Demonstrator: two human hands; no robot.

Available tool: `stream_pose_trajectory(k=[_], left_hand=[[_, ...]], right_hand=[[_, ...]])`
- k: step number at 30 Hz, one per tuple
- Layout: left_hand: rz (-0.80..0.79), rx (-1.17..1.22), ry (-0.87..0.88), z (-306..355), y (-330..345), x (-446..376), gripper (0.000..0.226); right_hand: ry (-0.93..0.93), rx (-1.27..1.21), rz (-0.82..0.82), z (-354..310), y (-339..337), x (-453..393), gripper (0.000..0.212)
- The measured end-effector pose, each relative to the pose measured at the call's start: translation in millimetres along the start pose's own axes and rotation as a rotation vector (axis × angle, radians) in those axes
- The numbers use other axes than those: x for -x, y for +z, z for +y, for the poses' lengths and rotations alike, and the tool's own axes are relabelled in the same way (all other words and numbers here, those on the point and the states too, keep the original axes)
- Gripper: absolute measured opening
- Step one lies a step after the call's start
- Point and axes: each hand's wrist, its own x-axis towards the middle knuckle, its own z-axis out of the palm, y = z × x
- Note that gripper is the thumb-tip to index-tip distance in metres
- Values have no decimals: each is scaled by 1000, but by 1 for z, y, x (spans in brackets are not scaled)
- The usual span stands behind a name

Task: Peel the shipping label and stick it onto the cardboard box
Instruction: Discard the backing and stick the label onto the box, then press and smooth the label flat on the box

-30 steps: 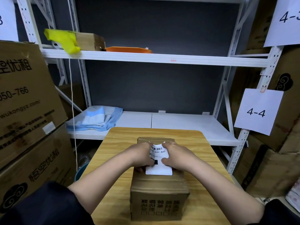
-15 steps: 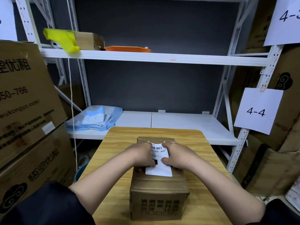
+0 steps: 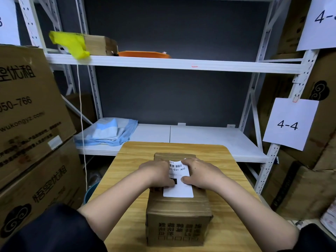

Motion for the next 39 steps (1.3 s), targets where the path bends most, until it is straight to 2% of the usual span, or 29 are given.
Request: stream_pose_trajectory(k=[6, 8, 10, 12, 14, 16, 18, 20, 24, 34, 37, 39], left_hand=[[74, 88, -32, -11, 3, 2, 60], [205, 138, -6, -13, 8, 5, 61], [377, 149, 54, -14, 13, 7, 52], [432, 105, 151, -13, 18, 8, 50], [325, 30, 246, -10, 22, 8, 56], [184, -24, 281, -8, 26, 6, 59], [118, -24, 286, -9, 28, 2, 59], [92, -11, 290, -13, 29, 0, 58], [79, -10, 279, -19, 30, 0, 56], [134, -122, 97, -20, 18, 0, 55], [200, -133, 27, -20, 12, -2, 56], [214, -79, 83, -18, 13, 0, 58]], right_hand=[[96, -51, 76, 7, 2, 4, 64], [112, -53, 180, 9, 6, 8, 57], [78, -29, 354, 9, 10, 10, 45], [-30, -12, 441, 8, 12, 10, 40], [-142, 5, 357, 6, 14, 8, 44], [-166, 23, 176, 3, 18, 7, 51], [-161, 42, 62, 3, 22, 6, 56], [-160, 52, 23, 5, 24, 8, 58], [-157, 95, 35, 8, 24, 10, 57], [-22, 192, 16, 11, 12, 9, 56], [14, 194, 101, 9, 11, 9, 56], [-32, 136, 160, 6, 11, 10, 55]])
